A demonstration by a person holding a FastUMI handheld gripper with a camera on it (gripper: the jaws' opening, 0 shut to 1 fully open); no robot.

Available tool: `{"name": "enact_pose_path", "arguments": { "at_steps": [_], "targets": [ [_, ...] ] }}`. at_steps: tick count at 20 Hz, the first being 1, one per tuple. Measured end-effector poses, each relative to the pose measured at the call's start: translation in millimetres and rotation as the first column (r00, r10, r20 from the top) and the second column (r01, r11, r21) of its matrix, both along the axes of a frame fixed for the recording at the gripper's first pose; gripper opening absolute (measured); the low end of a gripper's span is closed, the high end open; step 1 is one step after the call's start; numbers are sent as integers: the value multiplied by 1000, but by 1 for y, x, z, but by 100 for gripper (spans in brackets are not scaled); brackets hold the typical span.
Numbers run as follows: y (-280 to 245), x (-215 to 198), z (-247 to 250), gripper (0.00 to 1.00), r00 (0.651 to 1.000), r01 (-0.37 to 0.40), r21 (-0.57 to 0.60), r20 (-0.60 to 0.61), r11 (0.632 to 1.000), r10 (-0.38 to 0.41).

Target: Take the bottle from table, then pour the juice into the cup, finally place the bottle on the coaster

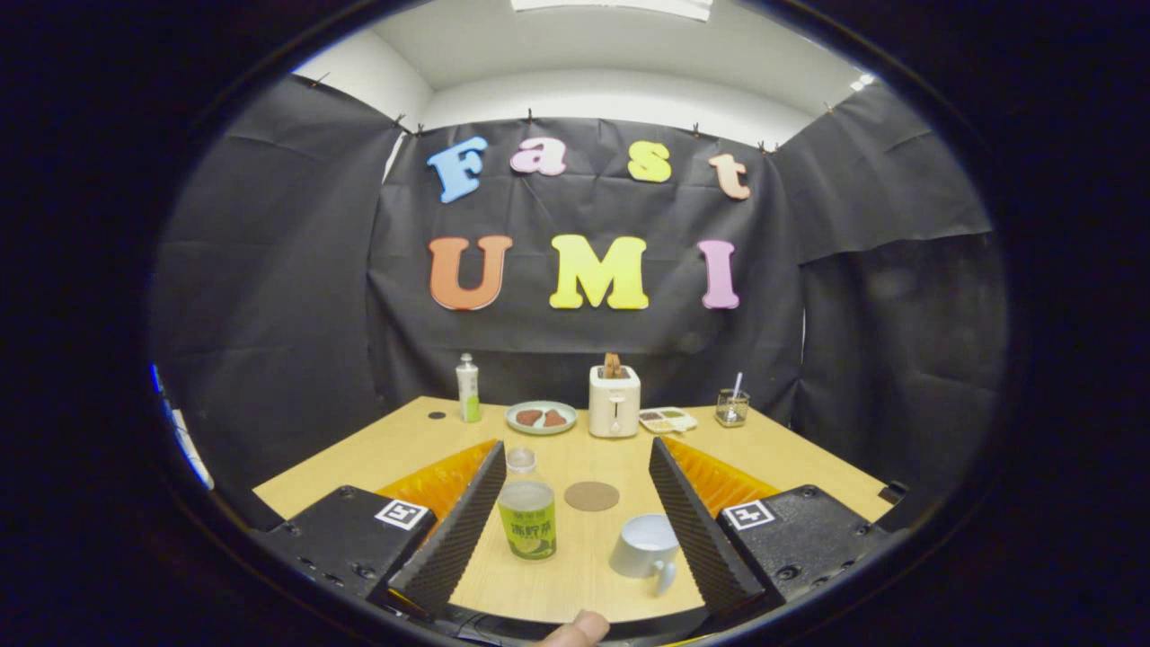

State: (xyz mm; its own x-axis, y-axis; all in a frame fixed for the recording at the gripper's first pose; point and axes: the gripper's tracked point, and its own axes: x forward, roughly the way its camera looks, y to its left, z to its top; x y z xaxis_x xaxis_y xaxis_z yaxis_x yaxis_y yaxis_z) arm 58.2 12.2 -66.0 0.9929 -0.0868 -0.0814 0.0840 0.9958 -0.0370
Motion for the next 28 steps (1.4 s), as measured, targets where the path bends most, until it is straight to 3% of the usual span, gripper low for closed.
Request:
{"name": "enact_pose_path", "arguments": {
  "at_steps": [15, 23, 28],
  "targets": [
    [24, 88, -98, 100, 995, 8, -13, -103, 1000, -9],
    [39, 130, -114, 100, 998, -10, 25, -61, 1000, 11],
    [38, 148, -117, 100, 997, 46, -35, -67, 998, -48]
  ]
}}
